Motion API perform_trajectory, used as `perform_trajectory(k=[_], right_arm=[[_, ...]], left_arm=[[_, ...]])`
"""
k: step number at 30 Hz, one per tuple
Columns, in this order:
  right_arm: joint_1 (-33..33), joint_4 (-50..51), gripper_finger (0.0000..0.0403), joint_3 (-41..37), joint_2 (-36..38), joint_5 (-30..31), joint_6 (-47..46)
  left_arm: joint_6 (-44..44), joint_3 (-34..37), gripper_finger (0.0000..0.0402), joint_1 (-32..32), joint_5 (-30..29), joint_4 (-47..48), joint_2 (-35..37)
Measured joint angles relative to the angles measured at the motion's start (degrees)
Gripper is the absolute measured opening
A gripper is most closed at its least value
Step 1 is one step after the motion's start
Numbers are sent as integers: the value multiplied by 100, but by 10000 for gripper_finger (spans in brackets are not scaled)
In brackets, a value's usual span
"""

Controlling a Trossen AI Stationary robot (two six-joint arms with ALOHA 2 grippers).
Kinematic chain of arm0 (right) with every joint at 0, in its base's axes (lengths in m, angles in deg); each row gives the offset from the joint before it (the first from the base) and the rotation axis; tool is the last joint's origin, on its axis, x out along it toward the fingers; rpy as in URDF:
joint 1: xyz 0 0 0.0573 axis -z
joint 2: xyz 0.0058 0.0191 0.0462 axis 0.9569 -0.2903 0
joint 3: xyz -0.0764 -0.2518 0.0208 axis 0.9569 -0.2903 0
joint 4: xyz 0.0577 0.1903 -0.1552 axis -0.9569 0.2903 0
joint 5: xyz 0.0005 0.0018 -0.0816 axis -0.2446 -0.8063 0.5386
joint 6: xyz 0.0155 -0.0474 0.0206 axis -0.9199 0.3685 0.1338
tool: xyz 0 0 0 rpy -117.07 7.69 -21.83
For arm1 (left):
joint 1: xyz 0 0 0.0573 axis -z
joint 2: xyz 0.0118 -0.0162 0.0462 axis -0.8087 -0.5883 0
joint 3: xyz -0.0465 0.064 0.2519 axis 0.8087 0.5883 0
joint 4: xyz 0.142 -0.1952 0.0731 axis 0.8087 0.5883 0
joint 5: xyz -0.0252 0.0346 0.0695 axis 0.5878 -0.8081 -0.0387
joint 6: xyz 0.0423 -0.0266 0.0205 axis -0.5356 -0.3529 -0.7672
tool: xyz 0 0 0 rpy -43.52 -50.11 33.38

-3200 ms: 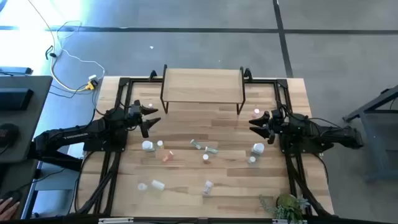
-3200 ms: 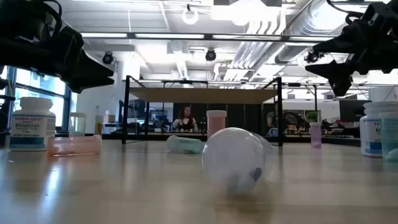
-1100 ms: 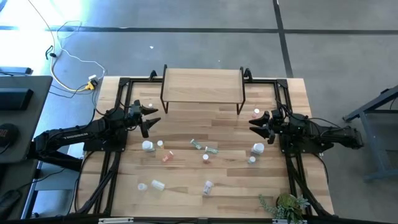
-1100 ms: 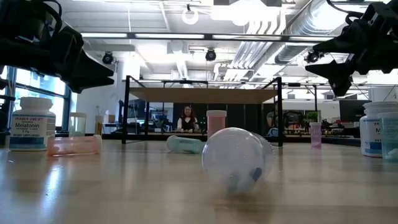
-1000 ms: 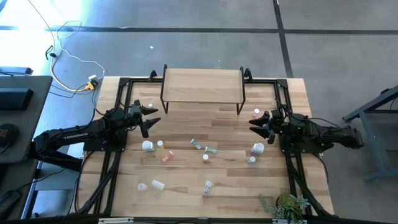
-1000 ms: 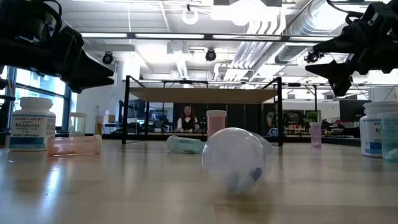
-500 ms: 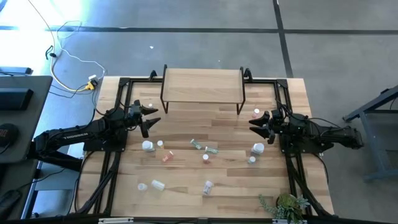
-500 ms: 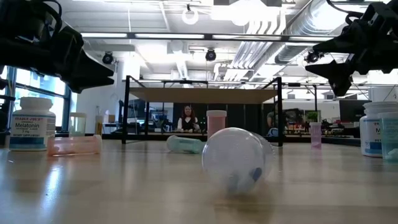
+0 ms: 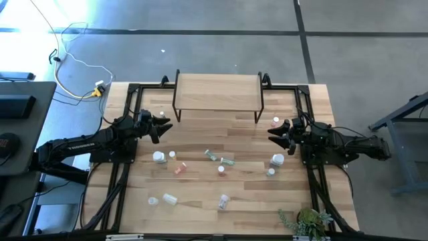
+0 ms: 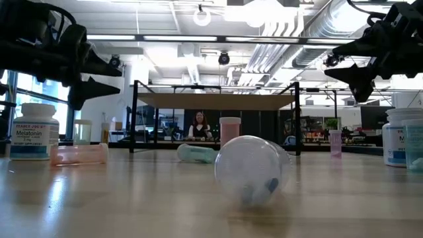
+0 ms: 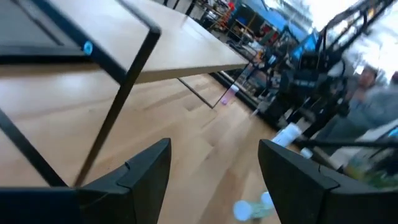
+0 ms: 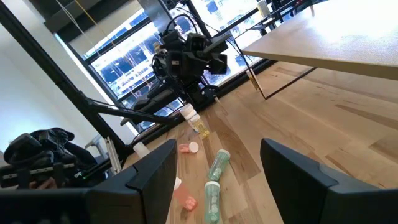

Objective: Pick and place medicine bottles onto shelf by color
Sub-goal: Put the yellow pill bottle on the shelf

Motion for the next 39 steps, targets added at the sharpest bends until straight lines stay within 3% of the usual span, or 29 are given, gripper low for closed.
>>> perform_trajectory(k=[13,20,24,31,39], right_arm=[[-1,0,222,-1,1,0,2],[0,0,222,0,0,1,1],[1,-2,222,1,1,0,2],[0,0,222,-1,1,1,0],[1,0,222,1,1,1,1]], left_arm=[[715,-86,229,0,-202,-435,0],[32,-890,229,2,46,-216,0],[-609,-1666,229,2,-177,751,-38],[-1226,-3126,229,1,-1163,3229,-605],[-443,-4098,229,0,-2348,5018,-1657]])
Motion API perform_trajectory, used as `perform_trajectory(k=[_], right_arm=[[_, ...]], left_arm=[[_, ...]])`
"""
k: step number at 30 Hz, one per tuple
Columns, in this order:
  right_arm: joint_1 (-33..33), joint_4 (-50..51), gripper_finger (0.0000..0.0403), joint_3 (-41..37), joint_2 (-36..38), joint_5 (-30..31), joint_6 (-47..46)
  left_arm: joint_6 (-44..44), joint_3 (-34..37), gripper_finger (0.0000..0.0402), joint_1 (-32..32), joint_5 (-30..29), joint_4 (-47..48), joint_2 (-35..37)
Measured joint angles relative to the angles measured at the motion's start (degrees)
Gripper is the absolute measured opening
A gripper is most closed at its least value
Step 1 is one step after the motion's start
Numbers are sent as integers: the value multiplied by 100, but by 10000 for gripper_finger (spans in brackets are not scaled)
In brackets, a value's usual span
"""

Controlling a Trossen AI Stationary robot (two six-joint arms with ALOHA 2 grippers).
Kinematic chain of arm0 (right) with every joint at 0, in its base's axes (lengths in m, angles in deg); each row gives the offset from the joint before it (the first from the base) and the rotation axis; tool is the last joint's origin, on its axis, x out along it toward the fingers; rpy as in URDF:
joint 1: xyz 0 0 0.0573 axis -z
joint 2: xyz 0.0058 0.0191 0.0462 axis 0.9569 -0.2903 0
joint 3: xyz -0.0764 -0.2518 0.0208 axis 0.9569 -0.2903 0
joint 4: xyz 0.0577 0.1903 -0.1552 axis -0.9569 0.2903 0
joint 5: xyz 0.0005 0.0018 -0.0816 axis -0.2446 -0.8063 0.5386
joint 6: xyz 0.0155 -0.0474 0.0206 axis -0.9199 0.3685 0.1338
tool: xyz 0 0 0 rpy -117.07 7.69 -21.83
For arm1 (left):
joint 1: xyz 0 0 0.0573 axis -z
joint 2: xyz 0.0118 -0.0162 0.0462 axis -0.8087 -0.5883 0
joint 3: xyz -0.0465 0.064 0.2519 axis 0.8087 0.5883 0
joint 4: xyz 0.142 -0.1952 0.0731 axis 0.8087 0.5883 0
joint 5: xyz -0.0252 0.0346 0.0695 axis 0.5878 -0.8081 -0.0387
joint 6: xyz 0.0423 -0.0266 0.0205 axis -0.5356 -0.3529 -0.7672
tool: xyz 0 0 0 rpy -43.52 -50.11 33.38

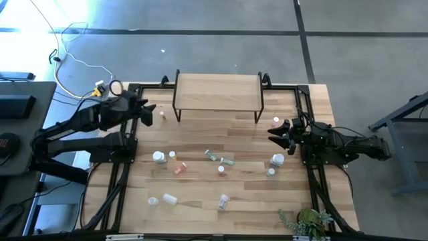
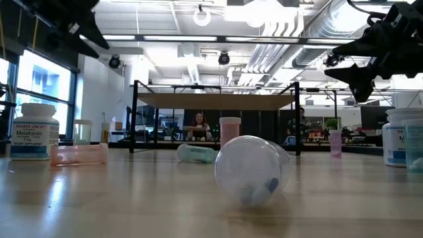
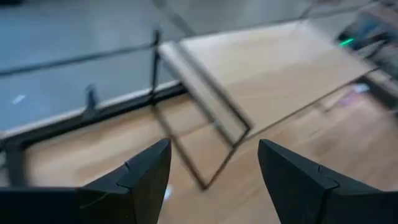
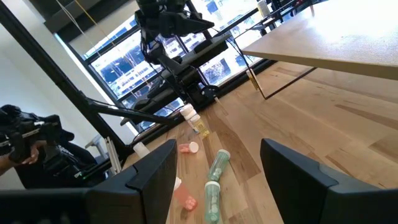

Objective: Pick and place medicine bottles onto shelf by color
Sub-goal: Put the yellow pill bottle on the shelf

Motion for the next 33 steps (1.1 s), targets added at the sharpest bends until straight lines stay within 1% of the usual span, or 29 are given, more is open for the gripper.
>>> perform_trajectory(k=[5,10,14,22,24,26,30,33], right_arm=[[1,0,222,-2,-2,-1,-1],[1,0,222,-2,0,-1,-1],[0,0,222,-1,0,-1,0],[1,0,222,-1,0,0,0],[0,0,222,-2,0,0,0],[1,0,222,-1,0,1,1],[1,0,222,-2,0,-1,-1],[1,0,222,-1,-1,1,0]], left_arm=[[649,-257,229,-21,-136,743,-739],[1254,-282,229,-243,62,1121,-1357],[1405,-282,229,-442,308,1144,-1746],[1391,-282,229,-677,285,1122,-2436],[1208,-282,229,-704,291,1106,-2597],[788,-282,229,-742,321,1076,-2730],[-674,-282,229,-907,473,973,-2829],[-1733,-282,229,-1098,971,881,-2833]])
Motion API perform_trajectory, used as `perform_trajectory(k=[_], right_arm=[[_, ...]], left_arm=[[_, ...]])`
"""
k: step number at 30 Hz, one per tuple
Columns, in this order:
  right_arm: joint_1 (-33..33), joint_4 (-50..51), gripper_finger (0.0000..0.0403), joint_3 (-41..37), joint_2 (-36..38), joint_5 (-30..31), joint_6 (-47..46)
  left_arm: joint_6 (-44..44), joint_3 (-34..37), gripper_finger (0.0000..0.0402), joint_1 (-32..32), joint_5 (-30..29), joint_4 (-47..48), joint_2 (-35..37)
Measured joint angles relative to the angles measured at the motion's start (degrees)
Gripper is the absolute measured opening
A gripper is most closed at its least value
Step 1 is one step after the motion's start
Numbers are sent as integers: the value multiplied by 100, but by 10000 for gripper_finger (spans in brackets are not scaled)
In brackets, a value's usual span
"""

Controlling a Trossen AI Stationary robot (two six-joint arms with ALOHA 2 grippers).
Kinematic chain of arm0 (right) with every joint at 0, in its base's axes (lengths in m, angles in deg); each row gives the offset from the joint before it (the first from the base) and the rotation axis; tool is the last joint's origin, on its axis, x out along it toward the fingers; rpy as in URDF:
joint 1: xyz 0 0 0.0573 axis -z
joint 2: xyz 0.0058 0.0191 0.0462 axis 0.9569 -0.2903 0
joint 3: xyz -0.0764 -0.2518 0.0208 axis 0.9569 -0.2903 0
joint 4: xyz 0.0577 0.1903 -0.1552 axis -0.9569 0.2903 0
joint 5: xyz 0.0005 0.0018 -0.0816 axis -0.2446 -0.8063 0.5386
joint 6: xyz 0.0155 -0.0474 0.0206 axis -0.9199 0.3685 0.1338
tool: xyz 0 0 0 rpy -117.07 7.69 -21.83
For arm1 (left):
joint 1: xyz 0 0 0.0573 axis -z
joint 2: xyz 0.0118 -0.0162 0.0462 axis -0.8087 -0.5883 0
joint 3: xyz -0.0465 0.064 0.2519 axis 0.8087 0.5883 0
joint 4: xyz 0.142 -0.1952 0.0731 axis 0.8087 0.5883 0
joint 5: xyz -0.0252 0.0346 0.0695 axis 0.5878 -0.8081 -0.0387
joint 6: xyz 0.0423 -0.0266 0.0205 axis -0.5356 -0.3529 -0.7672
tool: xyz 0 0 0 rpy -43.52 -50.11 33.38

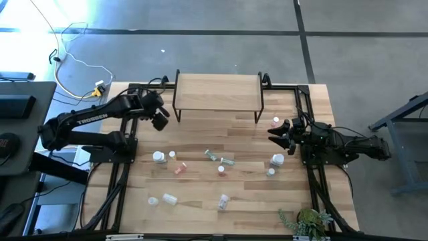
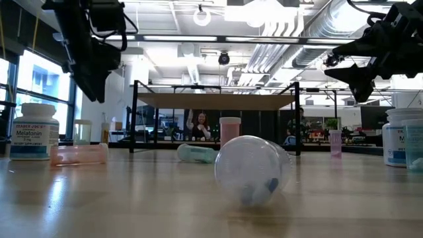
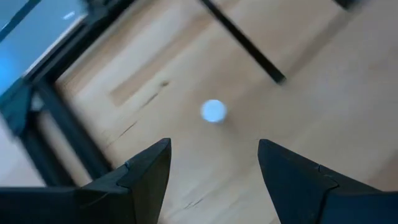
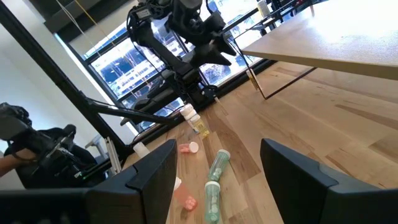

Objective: Pick and place medicine bottles onto shelf by color
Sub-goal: Put the yellow pill bottle on the shelf

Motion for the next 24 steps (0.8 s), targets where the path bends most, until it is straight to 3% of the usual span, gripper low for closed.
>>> perform_trajectory(k=[6,16,24], right_arm=[[0,0,222,-1,1,-2,1],[0,0,222,-1,1,-2,1],[0,0,222,-1,1,-2,-1]], left_arm=[[-1824,0,229,-390,906,-95,-1],[-3109,0,229,-1243,1984,-231,-1],[-4350,0,229,-1508,2098,-238,-2]])
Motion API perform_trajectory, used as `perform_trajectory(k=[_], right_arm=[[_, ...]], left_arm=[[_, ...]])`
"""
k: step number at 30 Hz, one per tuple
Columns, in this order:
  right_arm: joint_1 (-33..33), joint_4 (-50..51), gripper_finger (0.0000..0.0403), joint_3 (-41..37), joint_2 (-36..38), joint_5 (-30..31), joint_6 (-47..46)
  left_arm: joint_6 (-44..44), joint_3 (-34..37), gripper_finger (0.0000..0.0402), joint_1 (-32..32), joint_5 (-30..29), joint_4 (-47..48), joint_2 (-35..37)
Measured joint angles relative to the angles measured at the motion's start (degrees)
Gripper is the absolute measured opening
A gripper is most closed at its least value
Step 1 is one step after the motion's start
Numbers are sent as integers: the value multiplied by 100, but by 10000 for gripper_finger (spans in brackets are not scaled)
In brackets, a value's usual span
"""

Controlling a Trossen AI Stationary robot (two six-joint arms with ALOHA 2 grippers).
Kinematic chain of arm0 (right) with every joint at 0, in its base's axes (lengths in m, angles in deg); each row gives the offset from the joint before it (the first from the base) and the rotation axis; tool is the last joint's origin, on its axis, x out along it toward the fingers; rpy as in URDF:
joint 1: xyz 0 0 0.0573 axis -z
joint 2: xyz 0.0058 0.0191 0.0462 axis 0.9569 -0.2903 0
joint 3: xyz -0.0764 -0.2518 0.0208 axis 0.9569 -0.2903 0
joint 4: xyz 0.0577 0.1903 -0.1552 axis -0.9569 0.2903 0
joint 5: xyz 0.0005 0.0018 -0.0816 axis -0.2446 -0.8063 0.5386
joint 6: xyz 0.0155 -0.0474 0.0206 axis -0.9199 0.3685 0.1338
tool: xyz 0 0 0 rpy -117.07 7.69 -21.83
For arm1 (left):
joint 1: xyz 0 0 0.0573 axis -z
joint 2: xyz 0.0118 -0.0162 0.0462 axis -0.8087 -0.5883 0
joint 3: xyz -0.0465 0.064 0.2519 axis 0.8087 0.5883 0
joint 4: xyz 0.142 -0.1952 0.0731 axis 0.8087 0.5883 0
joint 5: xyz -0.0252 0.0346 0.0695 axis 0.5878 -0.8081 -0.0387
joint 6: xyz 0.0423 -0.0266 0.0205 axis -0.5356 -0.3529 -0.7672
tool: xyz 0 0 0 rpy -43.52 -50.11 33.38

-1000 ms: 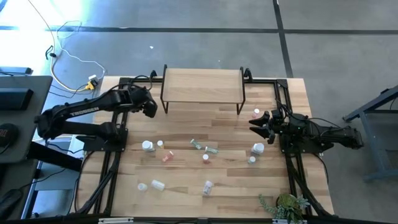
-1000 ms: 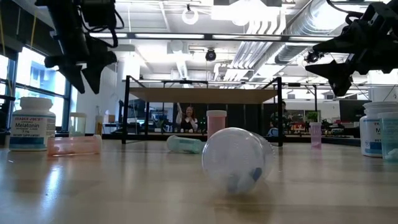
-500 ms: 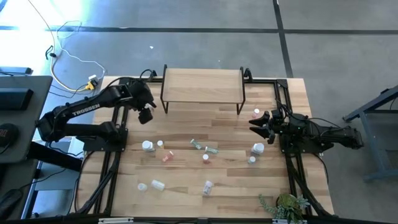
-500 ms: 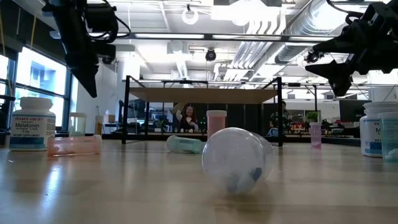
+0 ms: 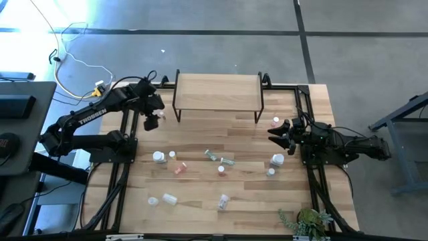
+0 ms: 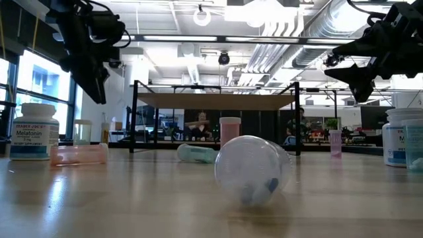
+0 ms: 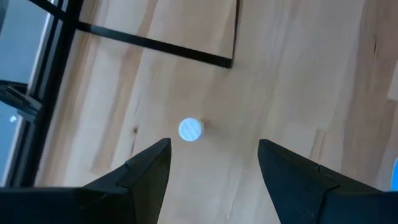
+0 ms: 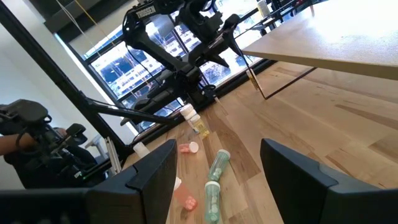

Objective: Pick and place medicine bottles onto shelf by color
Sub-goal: Put the yellow pill bottle on the shelf

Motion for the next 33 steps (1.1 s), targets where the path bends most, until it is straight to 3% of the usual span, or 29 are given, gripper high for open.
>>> perform_trajectory(k=[26,33], right_arm=[[-1,0,222,1,0,0,2],[-1,0,222,0,0,1,1]], left_arm=[[539,4,229,1,-644,-754,-1513],[637,4,204,-35,-636,-761,-1757]])
